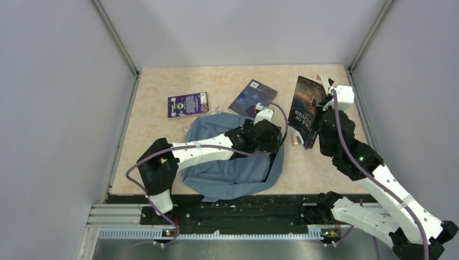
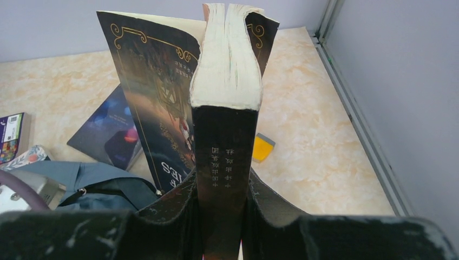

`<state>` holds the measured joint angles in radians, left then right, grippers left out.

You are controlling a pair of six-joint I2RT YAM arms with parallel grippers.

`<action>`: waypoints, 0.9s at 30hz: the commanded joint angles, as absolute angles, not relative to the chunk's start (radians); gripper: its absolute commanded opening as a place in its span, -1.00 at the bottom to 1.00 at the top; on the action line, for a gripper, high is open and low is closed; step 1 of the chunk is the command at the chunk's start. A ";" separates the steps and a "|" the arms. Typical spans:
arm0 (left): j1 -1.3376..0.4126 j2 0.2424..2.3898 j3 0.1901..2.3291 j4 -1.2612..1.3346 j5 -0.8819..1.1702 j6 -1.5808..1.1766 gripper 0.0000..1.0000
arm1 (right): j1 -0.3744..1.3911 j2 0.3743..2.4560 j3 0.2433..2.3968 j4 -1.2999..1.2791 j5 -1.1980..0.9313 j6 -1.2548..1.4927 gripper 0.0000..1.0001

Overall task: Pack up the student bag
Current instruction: Place the book in the student bag.

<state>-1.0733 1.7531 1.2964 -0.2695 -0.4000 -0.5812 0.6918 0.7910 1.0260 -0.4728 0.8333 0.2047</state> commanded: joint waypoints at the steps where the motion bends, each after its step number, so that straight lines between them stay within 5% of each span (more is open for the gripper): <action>1: -1.076 1.780 1.345 -0.292 -0.422 -0.585 0.85 | 0.694 0.762 1.048 -0.389 0.823 0.215 -1.00; 3: -1.075 1.789 1.355 -0.315 -0.418 -0.577 0.55 | 0.693 0.760 1.051 -0.402 0.792 0.227 -1.00; 6: -1.076 1.771 1.366 -0.392 -0.467 -0.608 -0.63 | 0.693 0.748 1.046 -0.425 0.745 0.249 -1.00; 9: -1.075 1.692 1.313 -0.375 -0.514 -0.614 -0.98 | 0.693 0.729 1.026 -0.446 0.698 0.283 -1.00; 27: -1.042 1.219 1.048 -0.138 -0.484 -0.460 -1.00 | 0.693 0.636 0.723 -0.148 0.269 0.678 -1.00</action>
